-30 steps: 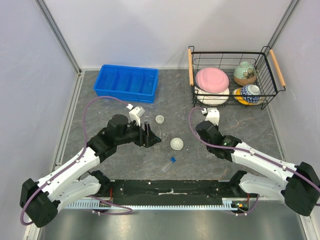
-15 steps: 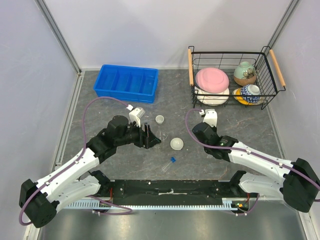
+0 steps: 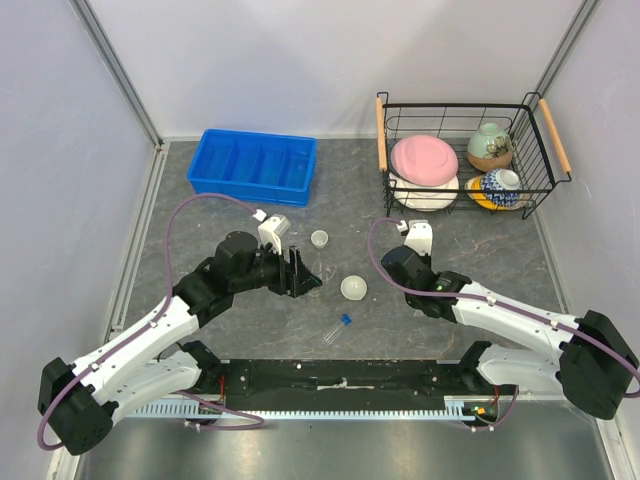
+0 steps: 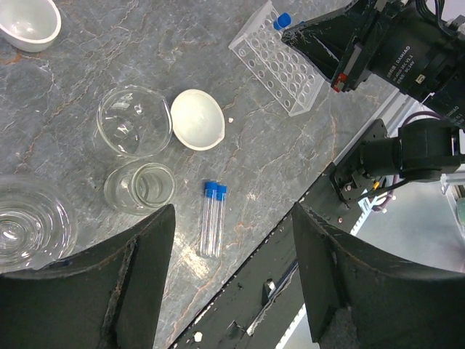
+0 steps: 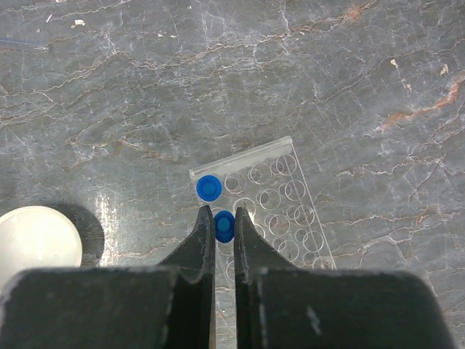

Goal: Organize the chemistry lab equipment

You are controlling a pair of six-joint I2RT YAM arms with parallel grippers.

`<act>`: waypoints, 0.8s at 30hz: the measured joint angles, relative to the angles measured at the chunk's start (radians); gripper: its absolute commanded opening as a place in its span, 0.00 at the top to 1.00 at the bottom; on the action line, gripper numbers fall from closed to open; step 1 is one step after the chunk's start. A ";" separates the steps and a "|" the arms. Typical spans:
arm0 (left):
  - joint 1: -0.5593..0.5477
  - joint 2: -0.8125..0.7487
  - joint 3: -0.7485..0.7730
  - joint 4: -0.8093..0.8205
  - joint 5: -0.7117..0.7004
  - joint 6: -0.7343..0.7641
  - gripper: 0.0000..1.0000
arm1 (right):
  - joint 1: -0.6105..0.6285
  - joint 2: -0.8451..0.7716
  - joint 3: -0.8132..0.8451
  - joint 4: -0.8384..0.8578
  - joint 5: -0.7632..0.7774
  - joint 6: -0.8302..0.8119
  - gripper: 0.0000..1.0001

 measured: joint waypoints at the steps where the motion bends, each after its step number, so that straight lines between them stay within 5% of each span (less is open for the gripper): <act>1: 0.000 0.000 0.000 0.000 -0.001 0.000 0.28 | 0.000 0.000 0.000 0.000 0.000 0.001 0.89; 12: -0.006 0.004 0.000 0.000 -0.005 0.002 0.28 | 0.000 0.007 -0.002 0.010 0.000 0.012 0.74; 24: -0.011 0.020 0.000 -0.008 -0.006 0.007 0.28 | 0.000 0.011 -0.013 0.021 0.000 0.013 0.71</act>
